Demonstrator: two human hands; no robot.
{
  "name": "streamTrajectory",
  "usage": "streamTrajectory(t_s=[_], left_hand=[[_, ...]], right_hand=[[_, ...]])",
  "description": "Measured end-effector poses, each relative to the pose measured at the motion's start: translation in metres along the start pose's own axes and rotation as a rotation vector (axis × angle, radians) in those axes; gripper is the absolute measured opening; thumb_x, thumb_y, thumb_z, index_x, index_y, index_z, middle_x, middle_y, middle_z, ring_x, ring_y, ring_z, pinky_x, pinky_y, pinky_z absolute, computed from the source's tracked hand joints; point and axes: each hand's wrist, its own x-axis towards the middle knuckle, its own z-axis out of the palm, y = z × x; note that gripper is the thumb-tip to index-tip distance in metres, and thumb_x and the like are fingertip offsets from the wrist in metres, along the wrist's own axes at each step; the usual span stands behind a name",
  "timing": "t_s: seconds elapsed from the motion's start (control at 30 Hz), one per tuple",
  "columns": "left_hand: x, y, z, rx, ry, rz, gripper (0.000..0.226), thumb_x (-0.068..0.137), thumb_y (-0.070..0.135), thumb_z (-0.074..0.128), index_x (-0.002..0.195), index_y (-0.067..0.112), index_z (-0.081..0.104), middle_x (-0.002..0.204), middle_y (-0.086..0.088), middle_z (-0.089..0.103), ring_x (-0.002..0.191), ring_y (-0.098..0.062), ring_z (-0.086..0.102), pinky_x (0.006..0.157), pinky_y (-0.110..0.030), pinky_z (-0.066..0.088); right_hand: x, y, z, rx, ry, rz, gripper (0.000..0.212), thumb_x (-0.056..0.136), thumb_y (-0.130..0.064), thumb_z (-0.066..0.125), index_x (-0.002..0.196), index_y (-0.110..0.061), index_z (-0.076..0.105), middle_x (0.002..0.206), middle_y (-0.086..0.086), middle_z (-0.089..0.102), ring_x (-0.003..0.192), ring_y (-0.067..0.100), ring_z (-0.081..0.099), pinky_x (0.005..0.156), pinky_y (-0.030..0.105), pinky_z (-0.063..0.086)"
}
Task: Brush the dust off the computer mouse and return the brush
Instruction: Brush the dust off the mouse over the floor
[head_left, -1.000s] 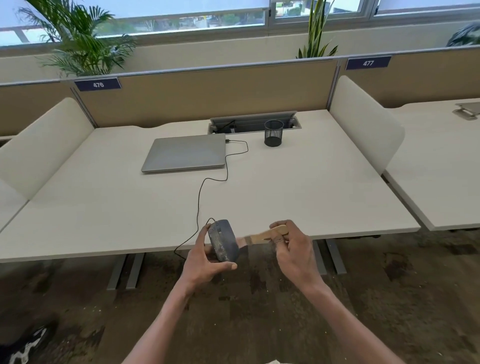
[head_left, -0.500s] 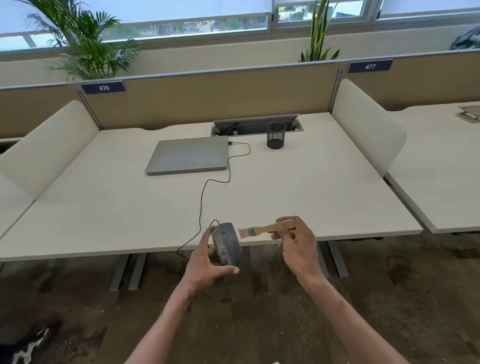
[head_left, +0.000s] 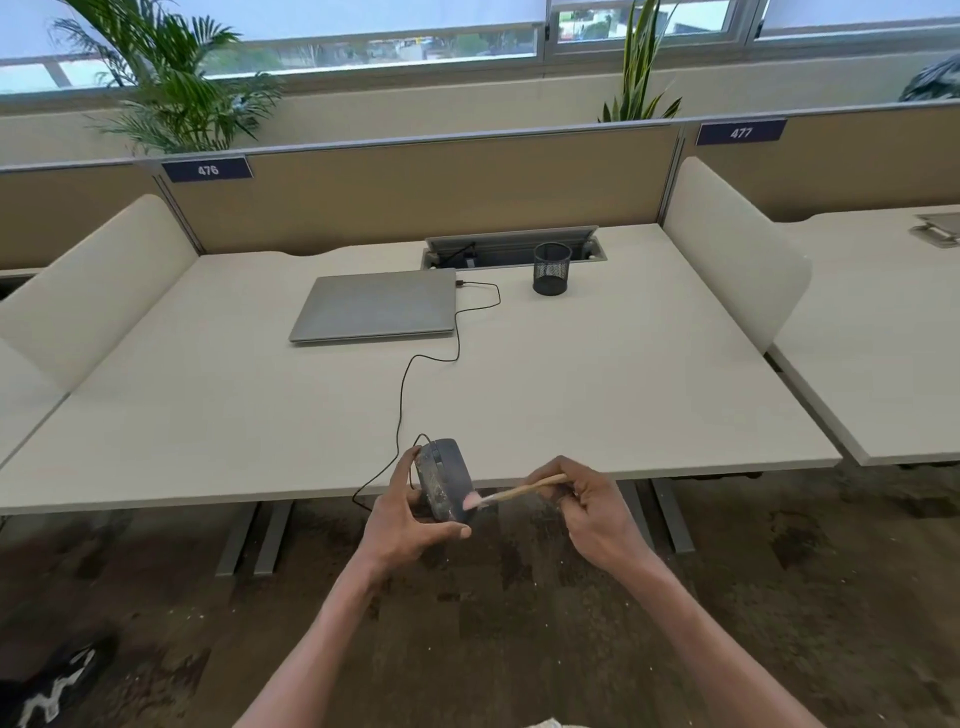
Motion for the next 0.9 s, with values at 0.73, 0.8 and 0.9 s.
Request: streamTrajectory(t_s=[0.73,0.8,0.9], left_hand=[[0.004,0.006,-0.002,-0.034,-0.010,-0.029,0.129,0.053,0.040,0.097,0.152,0.041,0.014,0.102,-0.002,0.074,0.085,-0.010,0.074,0.078,-0.014,0.050],[0.004,0.008,-0.002,-0.027,-0.025,-0.022,0.130,0.051,0.041,0.097,0.150,0.043,0.015,0.100,-0.001,0.075,0.085,-0.009,0.074,0.078,-0.013,0.051],[0.003,0.012,-0.001,0.001,-0.046,0.006,0.131,0.050,0.044,0.097,0.151,0.043,0.013,0.101,0.000,0.075,0.087,-0.008,0.073,0.082,-0.016,0.054]], right_hand=[[-0.017,-0.022,0.007,-0.239,0.100,-0.115,0.017,0.096,-0.005,0.061,0.106,-0.012,0.072,0.072,-0.027,0.054,0.069,-0.010,0.058,0.055,0.006,0.039],[-0.007,-0.021,0.006,-0.184,0.171,-0.091,0.018,0.095,-0.004,0.063,0.107,-0.014,0.072,0.081,-0.022,0.062,0.076,-0.012,0.060,0.060,0.004,0.043],[0.012,-0.017,0.008,-0.168,0.207,-0.055,0.015,0.095,-0.012,0.065,0.107,-0.017,0.074,0.093,-0.011,0.071,0.084,-0.007,0.062,0.070,0.010,0.049]])
